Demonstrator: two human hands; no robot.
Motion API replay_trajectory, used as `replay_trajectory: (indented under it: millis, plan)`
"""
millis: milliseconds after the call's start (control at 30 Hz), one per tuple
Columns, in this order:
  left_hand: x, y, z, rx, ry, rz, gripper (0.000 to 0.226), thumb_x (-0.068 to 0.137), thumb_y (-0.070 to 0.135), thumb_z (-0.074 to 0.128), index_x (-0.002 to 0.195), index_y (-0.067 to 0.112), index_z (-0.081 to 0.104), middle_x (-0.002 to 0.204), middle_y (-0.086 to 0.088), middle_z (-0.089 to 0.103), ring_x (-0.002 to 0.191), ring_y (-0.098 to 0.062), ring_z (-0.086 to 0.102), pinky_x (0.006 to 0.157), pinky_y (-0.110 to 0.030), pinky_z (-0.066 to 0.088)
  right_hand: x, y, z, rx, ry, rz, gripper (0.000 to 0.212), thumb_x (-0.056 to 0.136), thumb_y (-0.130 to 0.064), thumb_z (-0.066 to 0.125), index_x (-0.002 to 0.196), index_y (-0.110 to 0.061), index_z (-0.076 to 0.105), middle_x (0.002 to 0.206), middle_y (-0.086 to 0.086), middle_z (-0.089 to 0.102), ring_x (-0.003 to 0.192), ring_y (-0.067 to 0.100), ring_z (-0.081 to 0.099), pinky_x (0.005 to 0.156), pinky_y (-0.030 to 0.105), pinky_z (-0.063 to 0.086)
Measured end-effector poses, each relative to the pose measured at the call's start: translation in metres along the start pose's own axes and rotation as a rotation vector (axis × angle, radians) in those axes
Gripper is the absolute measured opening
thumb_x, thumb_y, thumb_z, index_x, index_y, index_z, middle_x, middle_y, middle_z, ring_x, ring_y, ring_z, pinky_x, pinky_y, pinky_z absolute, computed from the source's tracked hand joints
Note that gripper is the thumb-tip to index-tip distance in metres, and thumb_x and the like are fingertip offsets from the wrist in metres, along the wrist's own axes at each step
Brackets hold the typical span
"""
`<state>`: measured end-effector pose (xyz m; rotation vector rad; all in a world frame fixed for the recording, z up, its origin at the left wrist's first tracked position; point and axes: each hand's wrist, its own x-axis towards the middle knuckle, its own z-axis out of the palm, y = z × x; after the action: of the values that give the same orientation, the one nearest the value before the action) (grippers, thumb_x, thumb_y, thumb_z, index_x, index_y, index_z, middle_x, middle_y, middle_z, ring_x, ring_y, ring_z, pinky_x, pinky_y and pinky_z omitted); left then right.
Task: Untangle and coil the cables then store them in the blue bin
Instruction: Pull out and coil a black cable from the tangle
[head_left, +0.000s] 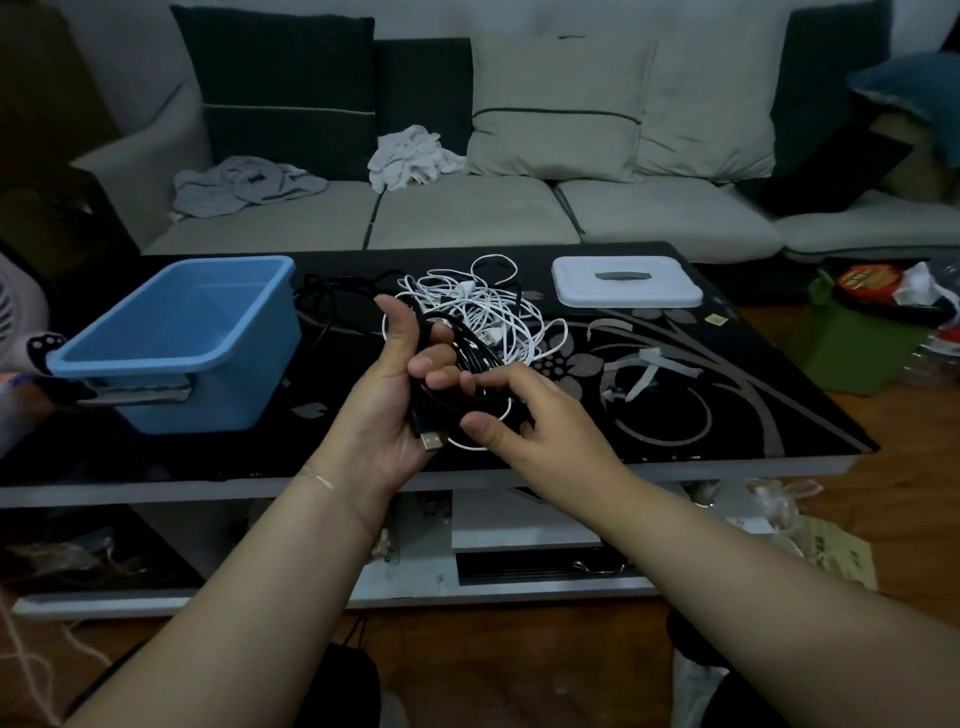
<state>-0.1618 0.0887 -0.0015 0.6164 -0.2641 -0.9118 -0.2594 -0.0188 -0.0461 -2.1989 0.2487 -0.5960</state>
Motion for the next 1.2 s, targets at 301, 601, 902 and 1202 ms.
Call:
replay_trajectory:
  millis: [301, 601, 902, 1202]
  plan:
    - [0.003, -0.007, -0.005, 0.072, -0.138, 0.028, 0.057, 0.057, 0.06, 0.068, 0.084, 0.014, 0.047, 0.046, 0.011, 0.039, 0.042, -0.003, 0.047, 0.06, -0.022, 0.054, -0.003, -0.005, -0.003, 0.111, 0.031, 0.088, 0.044, 0.064, -0.078, 0.055, 0.092, -0.044, 0.056, 0.099, -0.02, 0.065, 0.086, -0.005, 0.059, 0.076, 0.027, 0.05]
    - [-0.003, -0.005, 0.004, 0.311, -0.036, 0.136, 0.018, 0.082, 0.031, 0.057, 0.078, 0.015, 0.051, 0.04, 0.01, 0.039, 0.033, -0.002, 0.039, 0.049, -0.016, 0.047, -0.002, -0.002, -0.006, 0.082, -0.007, 0.045, 0.068, 0.065, -0.078, 0.055, 0.123, -0.049, 0.035, 0.089, -0.006, 0.064, 0.079, 0.006, 0.06, 0.075, 0.036, 0.051]
    - [0.0, 0.012, 0.0, 0.13, 0.003, 0.11, 0.03, 0.092, 0.036, 0.048, 0.073, 0.015, 0.058, 0.031, 0.007, 0.03, 0.025, -0.007, 0.029, 0.042, -0.014, 0.042, 0.017, 0.017, -0.034, -0.113, 0.127, 0.125, 0.019, 0.1, -0.028, 0.044, 0.103, -0.022, 0.062, 0.09, -0.009, 0.066, 0.085, 0.015, 0.06, 0.08, 0.037, 0.049]
    - [-0.004, -0.002, 0.002, 0.747, 0.205, 0.314, 0.048, 0.096, 0.052, 0.036, 0.069, 0.014, 0.046, 0.04, 0.004, 0.04, 0.035, -0.009, 0.033, 0.049, -0.019, 0.045, 0.001, 0.007, -0.018, -0.596, -0.168, 0.064, 0.033, 0.102, -0.028, 0.034, 0.132, -0.022, 0.046, 0.107, 0.011, 0.066, 0.098, 0.034, 0.061, 0.073, 0.037, 0.047]
